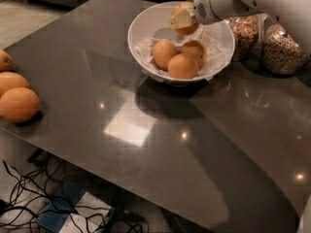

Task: Pick orange from white bowl

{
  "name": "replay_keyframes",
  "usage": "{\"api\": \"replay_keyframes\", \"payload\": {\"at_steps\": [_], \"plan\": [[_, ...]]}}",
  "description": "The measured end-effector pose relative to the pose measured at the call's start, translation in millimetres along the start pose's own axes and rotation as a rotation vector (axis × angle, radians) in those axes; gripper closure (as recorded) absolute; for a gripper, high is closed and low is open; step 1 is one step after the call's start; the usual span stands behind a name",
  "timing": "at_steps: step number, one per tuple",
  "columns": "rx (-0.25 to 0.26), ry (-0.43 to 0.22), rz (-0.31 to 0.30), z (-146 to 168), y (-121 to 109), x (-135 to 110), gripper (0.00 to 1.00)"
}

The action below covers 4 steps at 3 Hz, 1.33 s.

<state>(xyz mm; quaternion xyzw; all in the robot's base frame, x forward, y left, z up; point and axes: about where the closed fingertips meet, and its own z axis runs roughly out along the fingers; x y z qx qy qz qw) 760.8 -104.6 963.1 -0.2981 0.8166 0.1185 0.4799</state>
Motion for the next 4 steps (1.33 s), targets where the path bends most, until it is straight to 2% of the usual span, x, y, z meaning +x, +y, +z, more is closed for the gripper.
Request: {"api": "replay_keyframes", "payload": {"at_steps": [1,2,3,4], "plan": [[-0.025,0.033,-0.144,-26.9,-6.6,-2.3,1.00],[-0.099,0.061,-0.271,-47.3,-9.0,7.0,1.00],[-0.213,0.077,-0.370,-66.2,-1.3,17.4,1.00],[-0.359,0.090,-0.446,-84.1,22.4,25.9,1.00]]}}
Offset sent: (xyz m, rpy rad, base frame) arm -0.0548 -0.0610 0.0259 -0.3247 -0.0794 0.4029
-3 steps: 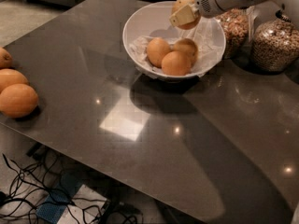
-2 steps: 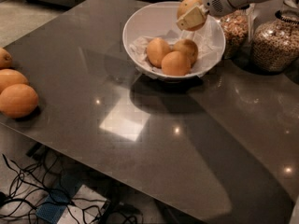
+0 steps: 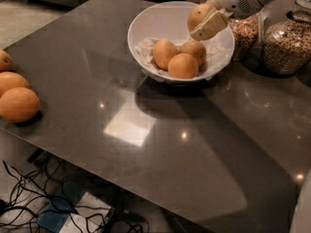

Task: Pick orange from white bowl

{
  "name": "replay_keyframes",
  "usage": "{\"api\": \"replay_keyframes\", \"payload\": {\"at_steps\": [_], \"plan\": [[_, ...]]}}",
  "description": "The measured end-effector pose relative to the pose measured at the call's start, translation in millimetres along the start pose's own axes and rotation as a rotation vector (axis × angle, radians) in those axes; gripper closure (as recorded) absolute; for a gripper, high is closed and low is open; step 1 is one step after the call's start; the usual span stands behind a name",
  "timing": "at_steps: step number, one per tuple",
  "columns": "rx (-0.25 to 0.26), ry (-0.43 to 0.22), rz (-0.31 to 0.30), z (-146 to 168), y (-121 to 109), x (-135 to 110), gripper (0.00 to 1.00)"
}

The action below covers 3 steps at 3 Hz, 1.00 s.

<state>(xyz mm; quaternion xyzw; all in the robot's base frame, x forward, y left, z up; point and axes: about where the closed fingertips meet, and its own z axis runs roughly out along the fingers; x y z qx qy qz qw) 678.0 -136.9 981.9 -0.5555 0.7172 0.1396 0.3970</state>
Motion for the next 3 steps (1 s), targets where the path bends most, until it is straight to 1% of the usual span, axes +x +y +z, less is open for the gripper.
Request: {"api": "replay_keyframes", "payload": {"at_steps": [1,2,3], "plan": [[-0.130,-0.018,-0.049,-6.0,27.0,-3.6,1.00],[-0.238,-0.046,-0.065,-7.5,47.0,-5.4,1.00],[-0.238,-0.046,-0.065,-7.5,47.0,-5.4,1.00]]}}
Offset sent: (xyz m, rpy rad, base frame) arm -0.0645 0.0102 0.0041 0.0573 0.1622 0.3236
